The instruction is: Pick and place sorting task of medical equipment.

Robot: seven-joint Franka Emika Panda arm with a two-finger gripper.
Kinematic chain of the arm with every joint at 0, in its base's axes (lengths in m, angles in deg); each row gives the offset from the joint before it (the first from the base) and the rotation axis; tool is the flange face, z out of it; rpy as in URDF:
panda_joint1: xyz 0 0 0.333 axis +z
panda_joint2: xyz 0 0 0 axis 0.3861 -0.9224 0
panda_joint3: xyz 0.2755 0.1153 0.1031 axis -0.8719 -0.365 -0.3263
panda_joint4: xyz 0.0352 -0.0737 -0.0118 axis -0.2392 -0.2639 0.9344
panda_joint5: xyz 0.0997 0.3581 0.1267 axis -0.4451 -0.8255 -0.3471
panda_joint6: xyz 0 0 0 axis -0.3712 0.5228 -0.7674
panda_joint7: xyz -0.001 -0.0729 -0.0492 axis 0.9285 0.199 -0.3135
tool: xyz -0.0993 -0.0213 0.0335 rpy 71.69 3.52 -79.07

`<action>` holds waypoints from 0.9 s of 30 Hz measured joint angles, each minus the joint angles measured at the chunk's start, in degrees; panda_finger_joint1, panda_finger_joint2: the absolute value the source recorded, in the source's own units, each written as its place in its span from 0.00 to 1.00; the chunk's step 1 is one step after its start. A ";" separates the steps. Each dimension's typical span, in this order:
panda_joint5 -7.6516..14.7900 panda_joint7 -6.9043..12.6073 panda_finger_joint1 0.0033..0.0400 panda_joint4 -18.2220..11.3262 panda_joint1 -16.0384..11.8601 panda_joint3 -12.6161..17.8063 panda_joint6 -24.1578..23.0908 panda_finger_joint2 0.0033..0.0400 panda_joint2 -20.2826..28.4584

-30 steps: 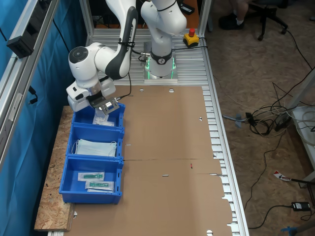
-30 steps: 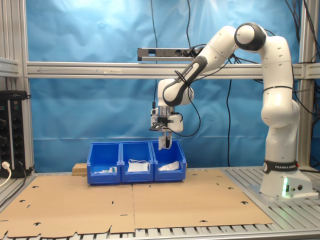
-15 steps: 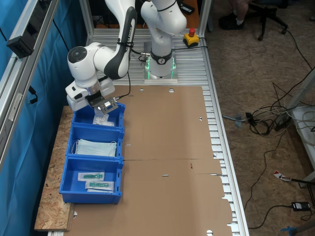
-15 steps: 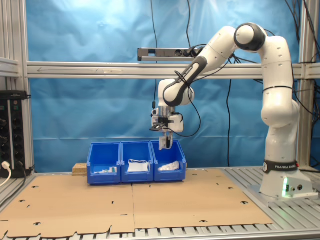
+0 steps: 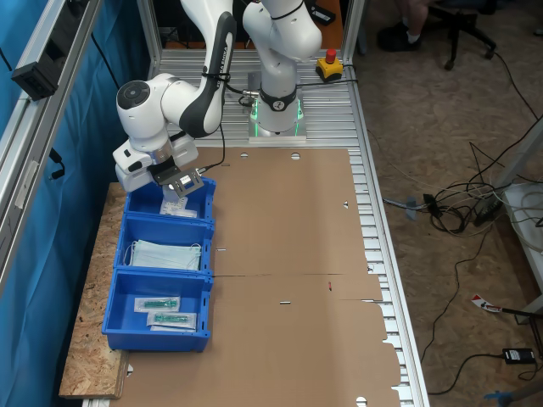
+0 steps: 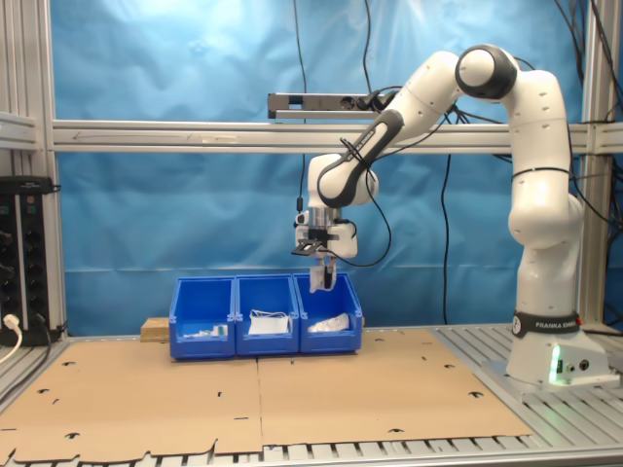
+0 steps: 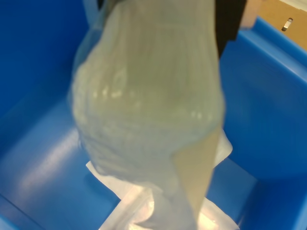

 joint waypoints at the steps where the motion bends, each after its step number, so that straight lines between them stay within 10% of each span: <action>1: 0.00 0.00 0.07 0.00 0.00 0.00 0.00 0.07 0.00; 24: 0.00 0.00 0.07 0.00 0.00 0.00 0.00 0.07 -0.01; 25: 0.00 0.00 0.29 0.00 0.01 0.00 0.00 0.29 -0.01; 27: 0.00 0.00 0.29 0.00 0.01 0.00 0.00 0.29 -0.01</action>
